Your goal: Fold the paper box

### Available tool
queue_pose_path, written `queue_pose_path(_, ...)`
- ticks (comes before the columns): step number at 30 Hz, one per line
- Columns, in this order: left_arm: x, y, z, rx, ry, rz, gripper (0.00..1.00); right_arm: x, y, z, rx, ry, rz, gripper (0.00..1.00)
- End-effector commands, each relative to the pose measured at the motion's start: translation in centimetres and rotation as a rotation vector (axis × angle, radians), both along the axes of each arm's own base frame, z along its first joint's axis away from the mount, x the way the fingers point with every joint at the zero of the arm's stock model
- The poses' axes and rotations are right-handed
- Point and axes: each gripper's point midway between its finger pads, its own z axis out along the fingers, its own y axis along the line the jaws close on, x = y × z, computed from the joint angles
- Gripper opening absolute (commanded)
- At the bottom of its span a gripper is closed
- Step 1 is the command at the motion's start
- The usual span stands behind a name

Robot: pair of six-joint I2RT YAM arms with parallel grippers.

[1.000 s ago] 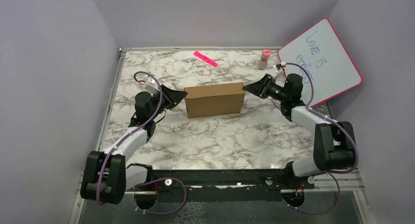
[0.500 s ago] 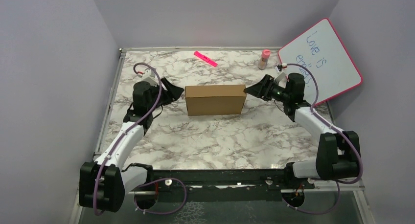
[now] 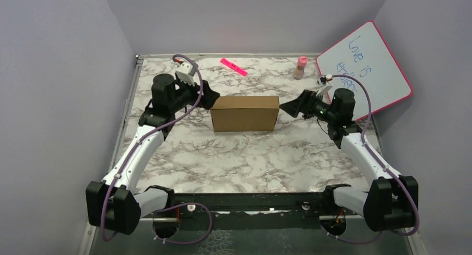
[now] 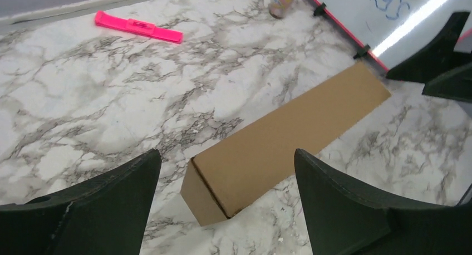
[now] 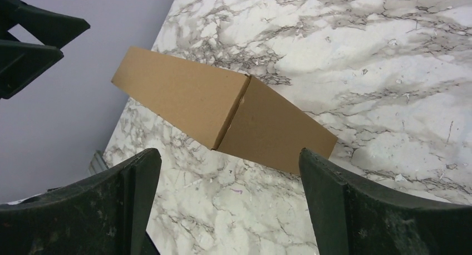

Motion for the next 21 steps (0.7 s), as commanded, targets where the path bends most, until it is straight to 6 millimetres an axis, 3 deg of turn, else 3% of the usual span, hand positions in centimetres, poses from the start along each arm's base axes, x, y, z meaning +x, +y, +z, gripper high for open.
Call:
queue_pose_path(1, -1.6, -4.1, 0.3, 0.195, -0.136, -0.255, 0.91, -0.3, -0.7, -0.4, -0.052, -0.052, -0.014, 1.00)
queue_pose_path(4, -2.1, -6.1, -0.4, 0.343, -0.224, -0.361, 0.90, -0.7, -0.7, -0.3, -0.057, -0.064, -0.009, 1.00)
queue_pose_path(13, -1.7, -8.2, -2.3, 0.614, -0.334, -0.653, 0.94, -1.0, -0.3, 0.7, -0.056, -0.093, 0.013, 1.00)
queue_pose_path(21, -2.4, -10.8, -3.5, 0.580, -0.302, -0.882, 0.99, -1.2, -0.3, 1.2, -0.062, -0.111, 0.010, 1.00)
